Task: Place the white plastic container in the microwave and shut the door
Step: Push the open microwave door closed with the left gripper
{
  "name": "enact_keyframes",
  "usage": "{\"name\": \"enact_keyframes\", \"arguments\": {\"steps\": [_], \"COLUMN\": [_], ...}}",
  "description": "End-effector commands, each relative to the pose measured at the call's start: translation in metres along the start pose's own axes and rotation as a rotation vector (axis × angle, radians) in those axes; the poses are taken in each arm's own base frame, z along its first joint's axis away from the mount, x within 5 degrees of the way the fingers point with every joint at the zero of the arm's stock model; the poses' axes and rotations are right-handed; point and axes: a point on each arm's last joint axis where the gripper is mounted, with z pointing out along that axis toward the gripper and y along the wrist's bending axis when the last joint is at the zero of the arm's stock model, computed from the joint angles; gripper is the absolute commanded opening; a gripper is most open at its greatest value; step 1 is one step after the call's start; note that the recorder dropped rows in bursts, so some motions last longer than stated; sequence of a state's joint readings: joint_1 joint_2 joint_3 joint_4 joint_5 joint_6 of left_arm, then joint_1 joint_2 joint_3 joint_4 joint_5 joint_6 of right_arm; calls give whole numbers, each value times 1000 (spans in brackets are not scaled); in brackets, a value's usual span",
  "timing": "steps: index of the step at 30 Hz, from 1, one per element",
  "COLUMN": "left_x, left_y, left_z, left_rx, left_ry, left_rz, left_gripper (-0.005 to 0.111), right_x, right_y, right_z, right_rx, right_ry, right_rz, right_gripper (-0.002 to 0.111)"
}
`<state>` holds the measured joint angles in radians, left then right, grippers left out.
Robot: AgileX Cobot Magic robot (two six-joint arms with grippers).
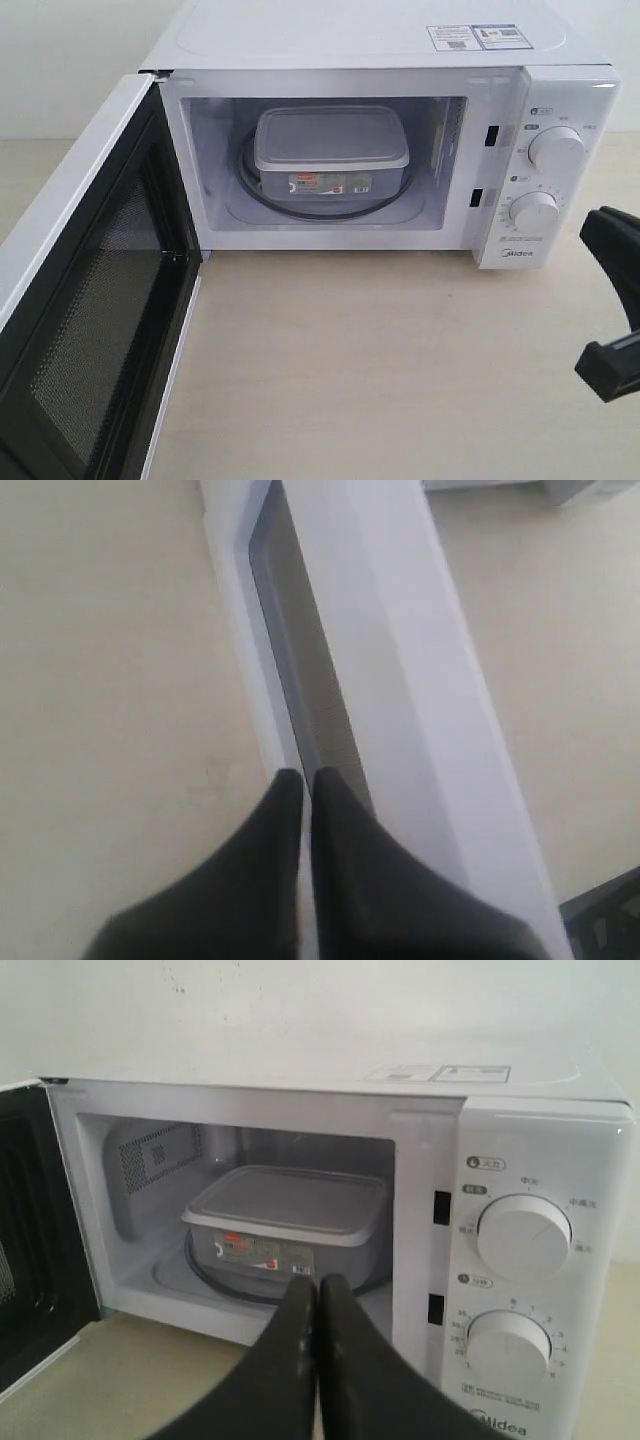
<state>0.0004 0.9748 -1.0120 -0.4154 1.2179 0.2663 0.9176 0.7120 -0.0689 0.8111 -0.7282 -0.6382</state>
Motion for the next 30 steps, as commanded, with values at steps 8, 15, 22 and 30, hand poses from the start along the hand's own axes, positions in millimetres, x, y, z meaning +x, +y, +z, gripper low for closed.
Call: {"name": "enact_keyframes", "arguments": {"steps": [8, 15, 22, 30], "left_x": [19, 14, 3, -9], "left_y": [0, -8, -22, -37], "left_z": [45, 58, 87, 119], "left_rx": [221, 299, 374, 443], "left_ry": [118, 79, 91, 50], "left_rz": [49, 103, 151, 166], "left_gripper": [4, 4, 4, 4], "right_x": [0, -1, -12, -28], "right_y": [0, 2, 17, 40], "right_z": [-4, -4, -6, -18], "right_rx": [-19, -40, -211, -500], "right_ry": [25, 9, -105, -263], "right_rz": [12, 50, 24, 132], "right_gripper": [0, 0, 0, 0]}}
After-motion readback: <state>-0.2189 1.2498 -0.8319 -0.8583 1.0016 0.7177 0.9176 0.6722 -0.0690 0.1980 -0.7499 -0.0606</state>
